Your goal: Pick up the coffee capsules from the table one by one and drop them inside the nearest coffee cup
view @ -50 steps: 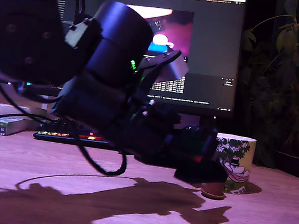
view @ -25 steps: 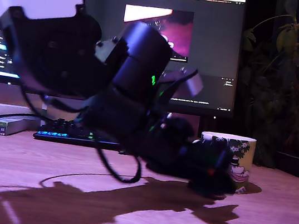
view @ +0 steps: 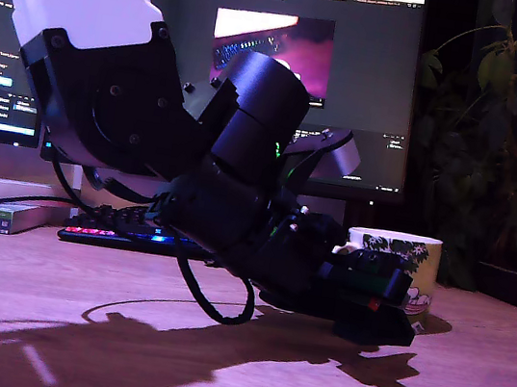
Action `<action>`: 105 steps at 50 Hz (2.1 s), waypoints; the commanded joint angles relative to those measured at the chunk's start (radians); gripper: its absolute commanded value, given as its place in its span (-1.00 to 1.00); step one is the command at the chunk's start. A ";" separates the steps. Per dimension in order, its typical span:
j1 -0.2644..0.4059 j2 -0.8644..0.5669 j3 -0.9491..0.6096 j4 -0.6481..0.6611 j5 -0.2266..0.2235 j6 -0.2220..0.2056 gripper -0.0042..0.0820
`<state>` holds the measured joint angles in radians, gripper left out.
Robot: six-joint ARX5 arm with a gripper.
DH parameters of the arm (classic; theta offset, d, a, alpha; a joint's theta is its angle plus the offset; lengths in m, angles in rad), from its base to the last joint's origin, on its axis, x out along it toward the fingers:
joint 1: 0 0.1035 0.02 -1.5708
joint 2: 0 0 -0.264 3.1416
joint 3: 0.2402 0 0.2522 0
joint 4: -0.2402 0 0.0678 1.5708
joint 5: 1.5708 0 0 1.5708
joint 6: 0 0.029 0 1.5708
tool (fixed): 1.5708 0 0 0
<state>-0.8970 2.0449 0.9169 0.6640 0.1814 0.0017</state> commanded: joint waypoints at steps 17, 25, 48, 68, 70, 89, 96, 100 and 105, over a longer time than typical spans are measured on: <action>-0.006 0.023 0.006 0.011 0.001 -0.003 -0.39; -0.006 0.023 0.006 0.014 0.002 -0.002 -0.59; -0.006 -0.068 0.006 0.014 0.126 0.020 -0.61; 0.005 -0.192 0.007 0.009 0.125 0.060 -0.61; 0.008 -0.200 0.007 0.009 0.125 0.059 -0.61; 0.064 -0.214 0.145 -0.200 0.114 0.058 -0.61; 0.075 -0.212 0.236 -0.324 0.114 0.059 -0.61; 0.077 -0.204 0.279 -0.401 0.114 0.058 -0.61; 0.077 -0.198 0.312 -0.447 0.114 0.059 -0.61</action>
<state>-0.8165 1.8492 1.2251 0.2260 0.2939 0.0559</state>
